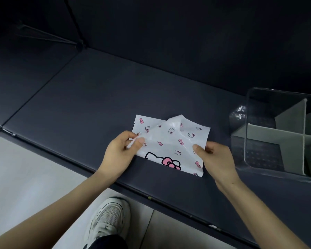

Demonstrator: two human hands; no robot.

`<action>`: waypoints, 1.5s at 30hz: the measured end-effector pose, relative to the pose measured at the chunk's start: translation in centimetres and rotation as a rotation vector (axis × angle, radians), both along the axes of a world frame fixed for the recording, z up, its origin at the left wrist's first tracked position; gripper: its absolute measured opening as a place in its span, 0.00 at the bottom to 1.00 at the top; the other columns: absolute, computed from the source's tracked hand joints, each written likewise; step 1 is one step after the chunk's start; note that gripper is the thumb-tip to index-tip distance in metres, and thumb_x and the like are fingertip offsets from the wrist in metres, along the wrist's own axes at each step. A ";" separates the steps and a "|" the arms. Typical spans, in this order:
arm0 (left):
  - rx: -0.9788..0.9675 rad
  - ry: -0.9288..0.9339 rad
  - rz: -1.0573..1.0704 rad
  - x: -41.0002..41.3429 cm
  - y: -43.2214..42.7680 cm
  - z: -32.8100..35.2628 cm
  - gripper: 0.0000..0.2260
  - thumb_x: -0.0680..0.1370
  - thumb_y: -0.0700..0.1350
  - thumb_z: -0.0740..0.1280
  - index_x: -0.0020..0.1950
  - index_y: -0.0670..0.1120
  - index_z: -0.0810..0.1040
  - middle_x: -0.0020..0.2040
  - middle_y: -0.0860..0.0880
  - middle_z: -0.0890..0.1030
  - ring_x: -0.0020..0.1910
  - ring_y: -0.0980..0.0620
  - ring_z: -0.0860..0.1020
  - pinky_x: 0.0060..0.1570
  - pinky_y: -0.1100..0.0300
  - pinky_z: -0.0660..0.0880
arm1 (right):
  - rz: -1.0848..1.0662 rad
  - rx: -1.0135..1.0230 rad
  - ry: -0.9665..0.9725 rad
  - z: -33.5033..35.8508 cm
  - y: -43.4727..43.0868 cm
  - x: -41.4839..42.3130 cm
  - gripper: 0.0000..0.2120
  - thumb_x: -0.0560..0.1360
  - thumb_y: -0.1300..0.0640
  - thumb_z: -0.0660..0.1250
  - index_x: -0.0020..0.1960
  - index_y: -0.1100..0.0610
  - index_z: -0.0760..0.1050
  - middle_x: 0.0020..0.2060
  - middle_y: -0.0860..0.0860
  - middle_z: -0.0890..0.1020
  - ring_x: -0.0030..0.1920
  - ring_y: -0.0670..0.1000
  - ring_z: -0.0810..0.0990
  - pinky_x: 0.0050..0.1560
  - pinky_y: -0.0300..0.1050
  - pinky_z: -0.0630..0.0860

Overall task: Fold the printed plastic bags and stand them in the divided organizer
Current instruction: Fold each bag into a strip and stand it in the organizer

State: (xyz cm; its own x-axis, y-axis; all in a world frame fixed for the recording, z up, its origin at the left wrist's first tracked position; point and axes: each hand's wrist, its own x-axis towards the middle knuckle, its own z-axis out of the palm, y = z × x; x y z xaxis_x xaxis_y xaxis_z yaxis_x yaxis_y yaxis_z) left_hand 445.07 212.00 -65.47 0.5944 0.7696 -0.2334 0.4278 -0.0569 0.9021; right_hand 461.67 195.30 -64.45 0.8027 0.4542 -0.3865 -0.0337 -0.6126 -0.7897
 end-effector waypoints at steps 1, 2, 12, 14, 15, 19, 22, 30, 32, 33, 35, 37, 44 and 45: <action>0.013 -0.017 0.015 0.0 0.1 0.0 0.14 0.77 0.53 0.66 0.38 0.44 0.73 0.29 0.54 0.67 0.31 0.57 0.64 0.33 0.64 0.63 | -0.001 -0.021 -0.026 -0.1 0.0 0.0 0.12 0.75 0.55 0.67 0.43 0.64 0.78 0.41 0.60 0.83 0.39 0.57 0.81 0.38 0.46 0.73; 0.008 -0.038 0.031 -0.1 0.2 0.0 0.19 0.77 0.56 0.63 0.36 0.41 0.70 0.29 0.53 0.66 0.31 0.56 0.63 0.34 0.62 0.62 | -0.004 -0.035 -0.042 -0.1 0.0 0.1 0.12 0.75 0.53 0.66 0.43 0.62 0.79 0.39 0.58 0.83 0.40 0.55 0.82 0.40 0.47 0.74; 0.038 0.010 -0.096 -2.8 1.4 0.0 0.02 0.74 0.41 0.72 0.44 0.45 0.80 0.34 0.53 0.84 0.48 0.72 0.76 0.58 0.76 0.65 | 0.045 -0.089 -0.136 -0.4 -0.4 0.7 0.10 0.77 0.53 0.65 0.45 0.61 0.78 0.39 0.55 0.83 0.40 0.53 0.82 0.42 0.48 0.76; 0.077 0.013 -0.143 -3.4 1.6 -0.3 0.03 0.73 0.40 0.73 0.43 0.46 0.81 0.36 0.56 0.85 0.57 0.79 0.68 0.63 0.79 0.59 | 0.042 -0.080 -0.119 -0.5 -0.4 0.9 0.11 0.77 0.53 0.65 0.44 0.61 0.78 0.40 0.55 0.84 0.43 0.56 0.82 0.46 0.53 0.77; 0.095 0.011 -0.136 -3.5 1.6 -0.4 0.03 0.73 0.40 0.73 0.42 0.47 0.81 0.37 0.57 0.84 0.57 0.80 0.66 0.62 0.79 0.58 | 0.037 -0.069 -0.101 -0.5 -0.4 0.9 0.11 0.76 0.53 0.66 0.44 0.61 0.78 0.40 0.54 0.84 0.43 0.56 0.83 0.47 0.54 0.77; 0.063 -0.012 -0.149 -3.4 2.0 -0.3 0.05 0.76 0.40 0.70 0.40 0.48 0.81 0.35 0.53 0.85 0.52 0.76 0.72 0.68 0.75 0.56 | 0.000 -0.022 -0.042 -0.6 -0.6 0.9 0.12 0.76 0.52 0.67 0.45 0.61 0.79 0.41 0.56 0.84 0.45 0.56 0.83 0.50 0.58 0.78; -0.044 -0.045 -0.301 -4.1 2.7 0.2 0.09 0.74 0.47 0.71 0.36 0.47 0.79 0.31 0.48 0.81 0.38 0.57 0.75 0.73 0.69 0.52 | 0.020 0.000 -0.016 -0.5 -1.0 0.7 0.11 0.76 0.50 0.67 0.43 0.59 0.79 0.41 0.55 0.84 0.45 0.56 0.83 0.50 0.57 0.78; 0.248 -0.061 -0.242 -4.3 1.6 -0.6 0.13 0.68 0.53 0.68 0.29 0.49 0.68 0.47 0.50 0.83 0.57 0.60 0.77 0.73 0.58 0.58 | 0.241 -0.134 -0.197 -0.1 -0.9 0.2 0.12 0.75 0.51 0.68 0.39 0.60 0.79 0.40 0.49 0.82 0.40 0.49 0.81 0.45 0.48 0.75; 0.482 -0.004 -0.185 -4.1 1.3 -0.7 0.10 0.67 0.53 0.65 0.36 0.48 0.71 0.51 0.48 0.79 0.59 0.58 0.74 0.70 0.54 0.62 | 0.272 -0.173 -0.260 -0.1 -0.6 0.2 0.14 0.74 0.51 0.68 0.40 0.63 0.78 0.40 0.50 0.80 0.36 0.43 0.79 0.41 0.44 0.72; 0.614 0.030 -0.194 -4.0 1.3 -0.7 0.12 0.68 0.52 0.64 0.41 0.45 0.74 0.53 0.45 0.78 0.61 0.54 0.72 0.71 0.52 0.60 | 0.286 -0.193 -0.288 -0.1 -0.5 0.2 0.15 0.74 0.51 0.68 0.40 0.63 0.77 0.40 0.50 0.79 0.36 0.43 0.78 0.40 0.44 0.71; 0.832 0.054 -0.275 -3.4 1.0 -0.8 0.15 0.72 0.49 0.63 0.52 0.40 0.77 0.59 0.41 0.76 0.66 0.44 0.70 0.73 0.47 0.56 | 0.308 -0.219 -0.327 -0.2 -0.5 0.3 0.15 0.74 0.50 0.69 0.39 0.63 0.77 0.40 0.51 0.79 0.39 0.48 0.78 0.41 0.45 0.70; 0.969 0.061 -0.400 -2.5 0.4 -0.9 0.16 0.77 0.47 0.61 0.60 0.40 0.77 0.66 0.40 0.74 0.69 0.40 0.68 0.73 0.45 0.56 | 0.320 -0.220 -0.345 -0.2 -0.5 0.3 0.15 0.74 0.50 0.69 0.38 0.62 0.77 0.40 0.50 0.78 0.40 0.51 0.77 0.41 0.46 0.70; 0.963 0.306 -0.618 -3.0 -1.8 -3.2 0.24 0.84 0.51 0.46 0.73 0.40 0.67 0.74 0.41 0.65 0.74 0.42 0.63 0.73 0.50 0.54 | 0.338 -0.232 -0.385 -0.6 -0.5 0.2 0.15 0.73 0.50 0.71 0.37 0.61 0.77 0.39 0.48 0.77 0.39 0.50 0.77 0.40 0.44 0.70; 0.957 0.317 -0.641 -3.6 -1.9 -3.4 0.24 0.84 0.52 0.45 0.74 0.41 0.65 0.75 0.42 0.64 0.75 0.43 0.61 0.73 0.50 0.54 | 0.333 -0.234 -0.393 -0.6 -0.5 0.2 0.15 0.73 0.50 0.71 0.37 0.61 0.77 0.38 0.48 0.77 0.37 0.48 0.77 0.38 0.42 0.70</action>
